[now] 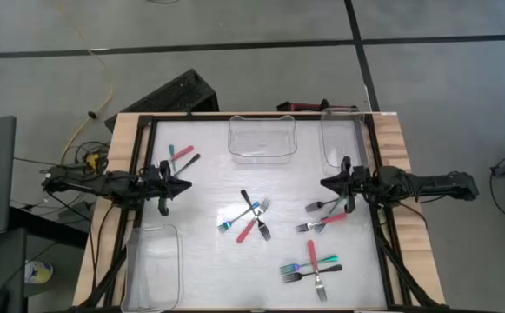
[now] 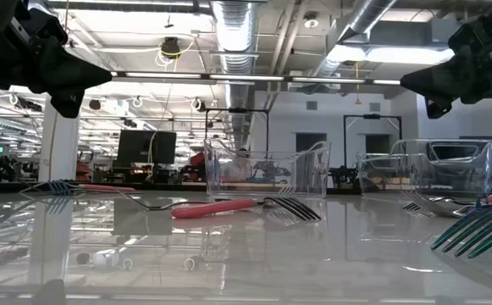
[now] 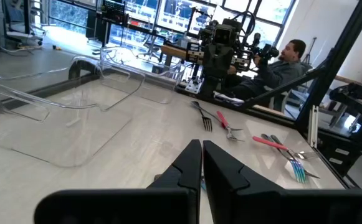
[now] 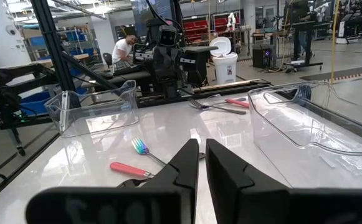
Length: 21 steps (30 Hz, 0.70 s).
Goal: Sort silverware by color (type)
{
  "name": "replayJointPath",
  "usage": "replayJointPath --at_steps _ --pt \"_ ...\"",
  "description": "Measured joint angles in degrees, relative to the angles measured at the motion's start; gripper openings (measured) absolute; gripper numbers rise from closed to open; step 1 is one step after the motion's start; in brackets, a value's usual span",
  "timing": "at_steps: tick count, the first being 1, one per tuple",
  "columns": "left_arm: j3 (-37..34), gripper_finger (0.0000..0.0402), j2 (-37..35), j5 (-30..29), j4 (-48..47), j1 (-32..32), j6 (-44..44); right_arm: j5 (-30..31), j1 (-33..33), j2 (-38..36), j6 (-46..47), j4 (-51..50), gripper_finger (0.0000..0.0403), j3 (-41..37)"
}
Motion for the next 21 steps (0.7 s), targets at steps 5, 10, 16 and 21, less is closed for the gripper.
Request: replayJointPath --at_steps 5,10,16,21 --pt "0.0 0.0 0.0 -2.39 0.54 0.0 2.45 -0.02 0.01 0.0 0.0 0.0 0.0056 -0.01" --pt "0.0 0.0 0.02 -3.92 0.3 0.01 5.25 -0.02 0.02 0.0 -0.02 0.0 0.0056 -0.02" --pt "0.0 0.0 0.02 -3.86 0.51 0.01 0.31 0.0 0.02 0.0 -0.02 0.0 0.0056 -0.01" --pt "0.0 0.0 0.0 -5.68 1.14 0.01 -16.31 0.0 0.0 -0.02 -0.04 0.0 0.0056 0.0"
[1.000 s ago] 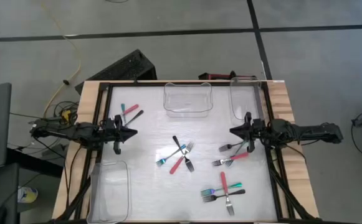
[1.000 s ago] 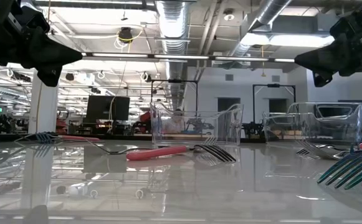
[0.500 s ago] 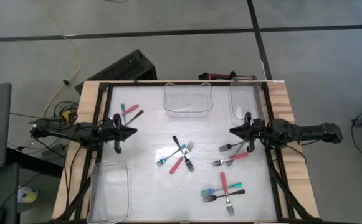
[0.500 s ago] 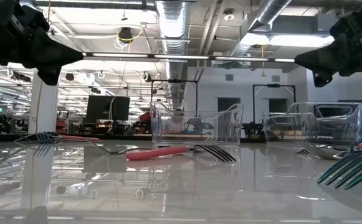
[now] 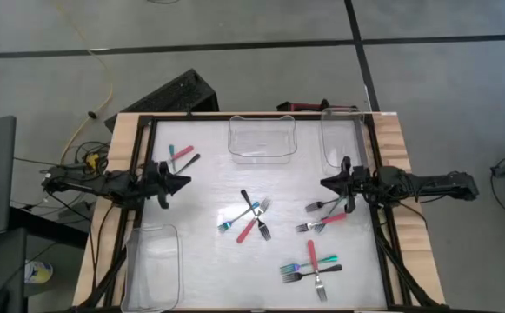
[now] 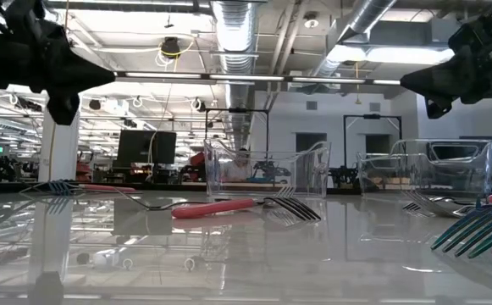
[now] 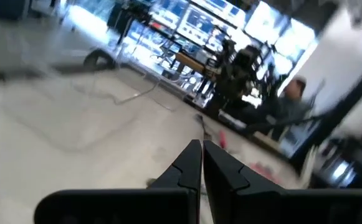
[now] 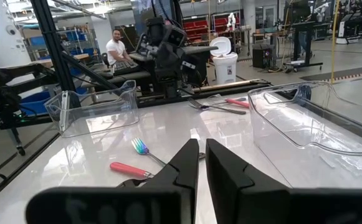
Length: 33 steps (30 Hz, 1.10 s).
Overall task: Sort silverware by color (type)
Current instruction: Put the middle right black fork into the top left transparent bin
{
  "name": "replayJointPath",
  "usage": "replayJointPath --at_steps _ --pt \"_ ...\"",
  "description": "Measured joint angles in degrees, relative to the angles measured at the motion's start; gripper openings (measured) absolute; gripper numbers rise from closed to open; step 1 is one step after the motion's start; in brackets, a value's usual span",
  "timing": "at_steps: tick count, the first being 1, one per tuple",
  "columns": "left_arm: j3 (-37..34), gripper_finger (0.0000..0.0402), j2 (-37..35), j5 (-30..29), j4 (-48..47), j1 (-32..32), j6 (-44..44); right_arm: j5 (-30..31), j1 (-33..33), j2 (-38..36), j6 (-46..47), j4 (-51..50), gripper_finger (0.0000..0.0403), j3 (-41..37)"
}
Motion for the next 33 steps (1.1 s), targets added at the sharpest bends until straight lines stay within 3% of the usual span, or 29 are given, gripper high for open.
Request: replayJointPath --at_steps 6,10,16,21,25,33 --pt "0.0 0.0 0.25 -5.22 0.22 -0.01 -17.61 0.0 0.01 0.02 0.0 0.0 0.0056 -0.01" --pt "0.0 0.0 0.27 -9.12 0.36 0.0 -20.92 0.06 0.0 0.0 -0.04 0.04 0.0056 0.0" --pt "0.05 0.0 0.3 -9.73 6.77 0.0 -26.34 3.58 -0.07 -0.18 2.73 6.05 0.0056 0.0" --pt "2.54 0.0 1.62 -10.46 11.67 0.99 -14.74 3.75 -0.06 -0.08 2.15 11.71 0.0056 0.01" --pt "6.2 0.0 7.98 -9.84 16.22 2.8 -2.19 6.67 -0.78 1.8 1.09 12.96 0.0056 1.67" --pt "12.55 0.0 24.7 -0.34 14.22 8.51 19.74 14.64 0.67 18.57 2.23 3.24 0.0056 11.69"
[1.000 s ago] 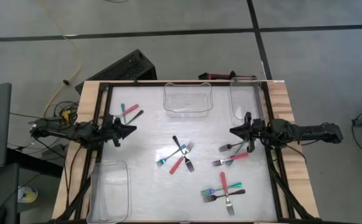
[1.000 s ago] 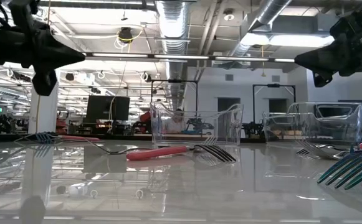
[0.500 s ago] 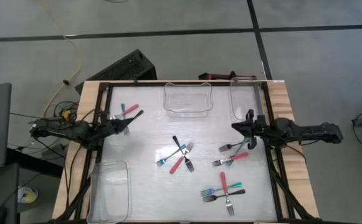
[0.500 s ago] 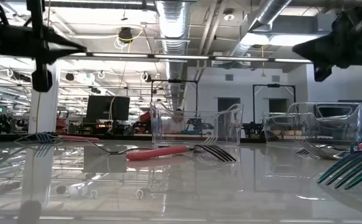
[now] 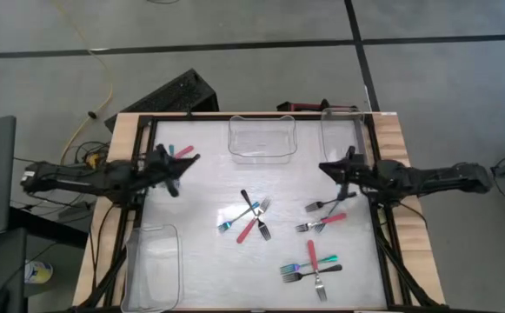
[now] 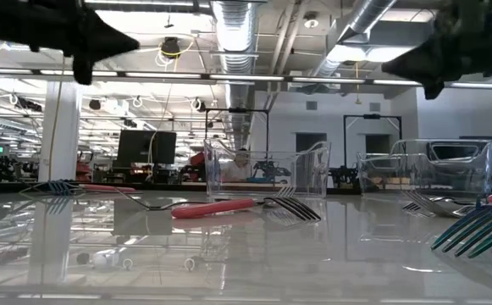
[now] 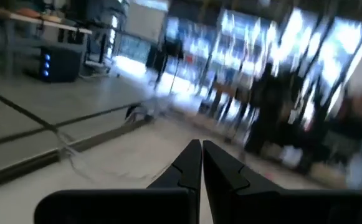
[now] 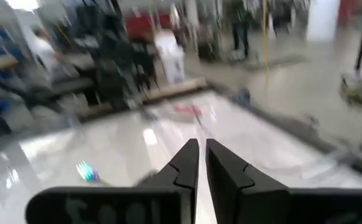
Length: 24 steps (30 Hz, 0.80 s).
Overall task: Sort silverware by color (type)
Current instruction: Put the middle right black fork into the top left transparent bin
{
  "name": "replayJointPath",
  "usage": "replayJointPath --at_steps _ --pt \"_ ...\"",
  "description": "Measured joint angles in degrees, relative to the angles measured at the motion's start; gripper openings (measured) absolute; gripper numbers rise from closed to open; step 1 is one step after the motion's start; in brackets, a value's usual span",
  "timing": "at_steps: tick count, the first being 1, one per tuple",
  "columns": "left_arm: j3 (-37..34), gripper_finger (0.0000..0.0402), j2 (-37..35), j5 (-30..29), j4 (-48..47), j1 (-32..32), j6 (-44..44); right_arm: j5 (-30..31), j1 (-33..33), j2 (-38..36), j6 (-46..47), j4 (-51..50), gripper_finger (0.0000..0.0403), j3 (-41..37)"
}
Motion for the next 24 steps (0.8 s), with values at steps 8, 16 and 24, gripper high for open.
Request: replayJointPath --at_steps 8,16,24 --pt "3.11 0.0 15.3 18.84 0.2 3.95 4.96 0.79 3.58 20.96 14.42 -23.8 0.0056 18.99" --pt "7.18 0.0008 25.13 22.76 0.82 3.99 15.44 -1.81 6.63 37.01 17.14 -50.9 0.0058 38.29" --pt "10.79 0.0076 31.76 15.6 7.52 3.95 23.2 -7.61 6.57 47.25 11.85 -63.17 0.0117 43.58"
